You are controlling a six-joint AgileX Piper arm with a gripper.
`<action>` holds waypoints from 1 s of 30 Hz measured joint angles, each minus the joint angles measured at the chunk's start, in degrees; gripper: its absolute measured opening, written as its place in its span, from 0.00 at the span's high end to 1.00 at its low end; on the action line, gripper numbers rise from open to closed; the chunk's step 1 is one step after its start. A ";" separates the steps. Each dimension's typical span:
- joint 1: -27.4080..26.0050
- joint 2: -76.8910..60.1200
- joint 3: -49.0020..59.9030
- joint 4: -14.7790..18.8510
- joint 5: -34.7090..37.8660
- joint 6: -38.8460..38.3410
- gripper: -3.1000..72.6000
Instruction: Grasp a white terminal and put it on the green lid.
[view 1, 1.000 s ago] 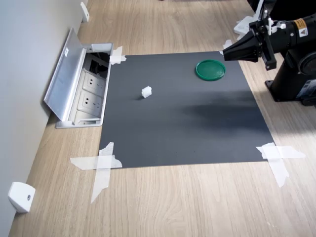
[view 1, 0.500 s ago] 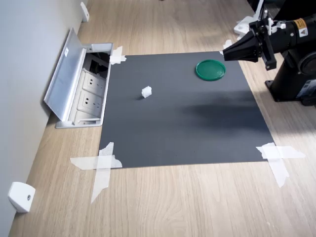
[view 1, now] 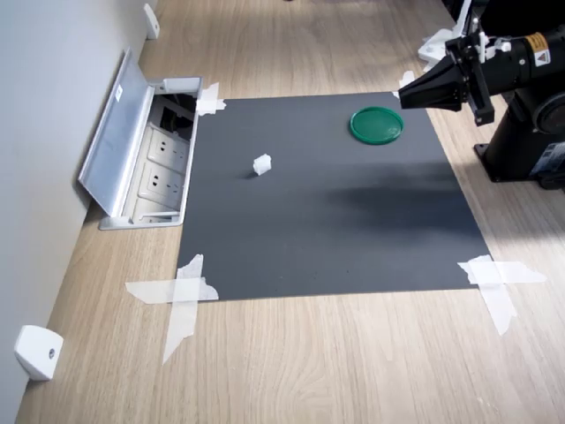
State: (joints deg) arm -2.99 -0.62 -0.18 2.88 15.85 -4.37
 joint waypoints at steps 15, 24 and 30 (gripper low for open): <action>0.00 17.08 -15.47 -2.89 5.34 0.49 0.97; 0.00 39.69 -30.57 -3.20 23.28 0.49 0.97; 0.00 54.63 -36.40 -3.65 25.97 -1.83 0.97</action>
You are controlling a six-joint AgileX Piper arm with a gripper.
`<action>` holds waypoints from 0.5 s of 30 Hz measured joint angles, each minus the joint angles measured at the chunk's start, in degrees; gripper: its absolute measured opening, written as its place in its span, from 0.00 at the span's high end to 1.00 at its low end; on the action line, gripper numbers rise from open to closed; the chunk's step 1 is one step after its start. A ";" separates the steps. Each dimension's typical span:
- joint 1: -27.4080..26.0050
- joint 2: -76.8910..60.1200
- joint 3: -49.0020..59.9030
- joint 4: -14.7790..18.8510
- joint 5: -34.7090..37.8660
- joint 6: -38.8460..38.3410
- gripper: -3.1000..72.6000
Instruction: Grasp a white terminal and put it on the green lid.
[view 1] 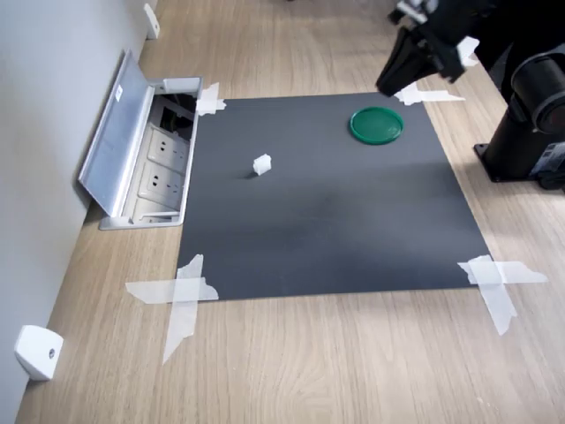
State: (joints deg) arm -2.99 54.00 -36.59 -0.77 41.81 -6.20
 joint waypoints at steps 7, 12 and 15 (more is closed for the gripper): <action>0.00 18.70 -11.60 -0.88 4.30 -7.07 0.90; 0.00 28.35 -20.97 -0.25 6.77 -10.66 0.70; 0.00 32.41 -26.03 1.15 7.51 -11.09 0.53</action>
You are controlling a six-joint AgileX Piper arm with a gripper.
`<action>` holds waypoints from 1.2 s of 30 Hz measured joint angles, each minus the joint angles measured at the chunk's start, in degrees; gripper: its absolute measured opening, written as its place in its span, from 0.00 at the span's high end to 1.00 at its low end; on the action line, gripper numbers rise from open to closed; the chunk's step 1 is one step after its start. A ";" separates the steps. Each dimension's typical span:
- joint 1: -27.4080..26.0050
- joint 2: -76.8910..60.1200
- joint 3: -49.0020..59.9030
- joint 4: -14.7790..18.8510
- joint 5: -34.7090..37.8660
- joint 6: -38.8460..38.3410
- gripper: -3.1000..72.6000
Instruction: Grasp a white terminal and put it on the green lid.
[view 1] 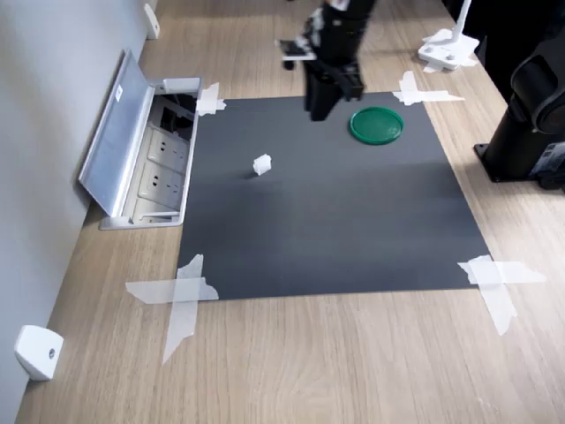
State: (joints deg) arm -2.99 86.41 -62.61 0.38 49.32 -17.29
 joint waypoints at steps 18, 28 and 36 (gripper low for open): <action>0.00 16.08 -10.94 1.87 0.88 -0.15 0.10; 0.00 21.34 -11.19 1.94 -1.65 -0.27 0.10; 0.00 22.47 -11.19 2.11 -3.49 -0.72 0.10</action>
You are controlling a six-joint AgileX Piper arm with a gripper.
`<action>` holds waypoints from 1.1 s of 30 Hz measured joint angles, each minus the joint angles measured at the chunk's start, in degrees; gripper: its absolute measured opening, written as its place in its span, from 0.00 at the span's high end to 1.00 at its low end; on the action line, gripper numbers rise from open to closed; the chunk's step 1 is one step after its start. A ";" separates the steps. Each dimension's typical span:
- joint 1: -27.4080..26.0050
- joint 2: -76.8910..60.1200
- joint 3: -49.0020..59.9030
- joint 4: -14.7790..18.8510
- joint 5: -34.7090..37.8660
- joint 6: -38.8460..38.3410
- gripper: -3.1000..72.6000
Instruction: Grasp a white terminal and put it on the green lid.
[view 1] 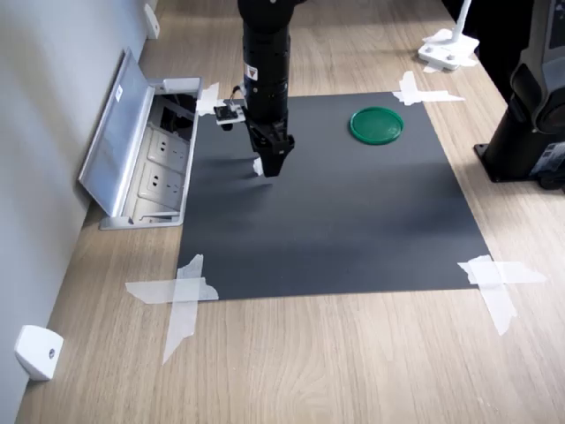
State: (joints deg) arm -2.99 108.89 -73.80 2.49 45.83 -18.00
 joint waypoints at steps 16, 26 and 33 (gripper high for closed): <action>0.00 0.48 0.00 2.96 -0.06 -2.09 0.64; 0.00 -1.17 0.00 0.61 0.74 -1.98 0.85; 0.00 -12.70 5.65 0.12 1.54 -2.43 0.85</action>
State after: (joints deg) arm -2.99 96.18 -68.15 2.62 47.38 -20.43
